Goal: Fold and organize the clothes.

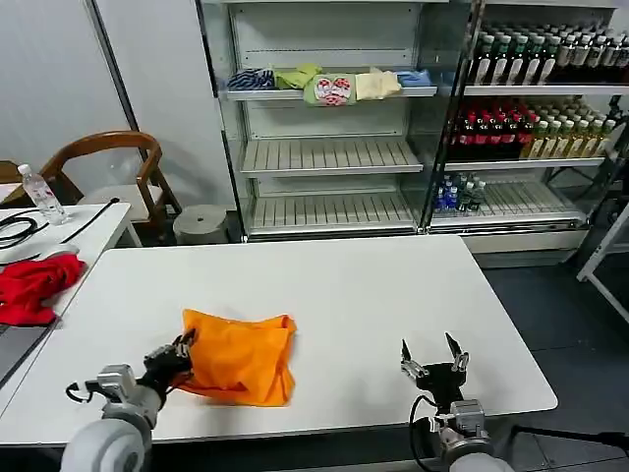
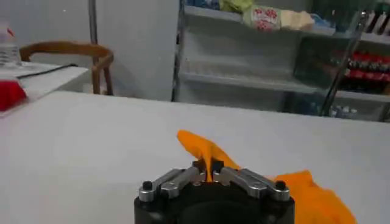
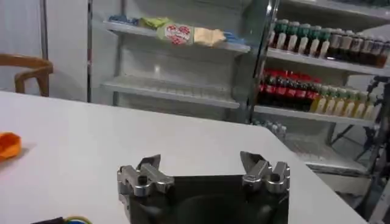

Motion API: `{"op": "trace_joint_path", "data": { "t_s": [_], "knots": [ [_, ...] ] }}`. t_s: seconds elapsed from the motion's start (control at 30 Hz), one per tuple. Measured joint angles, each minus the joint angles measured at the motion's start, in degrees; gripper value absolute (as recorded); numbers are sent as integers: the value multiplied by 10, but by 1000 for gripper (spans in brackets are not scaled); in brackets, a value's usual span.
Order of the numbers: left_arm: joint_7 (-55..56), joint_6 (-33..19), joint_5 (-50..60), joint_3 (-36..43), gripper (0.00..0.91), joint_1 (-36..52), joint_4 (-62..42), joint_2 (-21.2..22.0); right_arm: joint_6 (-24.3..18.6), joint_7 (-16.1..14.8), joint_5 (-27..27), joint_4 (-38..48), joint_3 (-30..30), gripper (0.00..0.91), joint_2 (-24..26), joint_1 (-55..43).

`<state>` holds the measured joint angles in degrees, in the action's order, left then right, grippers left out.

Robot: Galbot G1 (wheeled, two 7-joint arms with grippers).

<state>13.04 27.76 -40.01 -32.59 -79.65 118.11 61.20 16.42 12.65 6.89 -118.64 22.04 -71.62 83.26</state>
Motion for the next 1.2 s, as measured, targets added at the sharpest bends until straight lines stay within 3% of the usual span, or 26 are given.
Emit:
{"op": "trace_joint_path", "data": {
  "t_s": [0.57,0.93,1.07,1.2],
  "knots": [
    [-36,33,-31,-137,0,-32,-53,-109,-1,0,5,11,-15,907,-1,-29],
    [-60,46,-56,-277,10,-85,-63,-217,-2,-1,1,9,-22,907,-1,-45],
    [-54,46,-49,-278,10,-93,-18,-208,-2,-1,-2,10,-18,907,-7,-45],
    [-52,27,7,-224,10,-99,29,-149,0,0,-7,11,-10,907,-7,-40]
  ]
}}
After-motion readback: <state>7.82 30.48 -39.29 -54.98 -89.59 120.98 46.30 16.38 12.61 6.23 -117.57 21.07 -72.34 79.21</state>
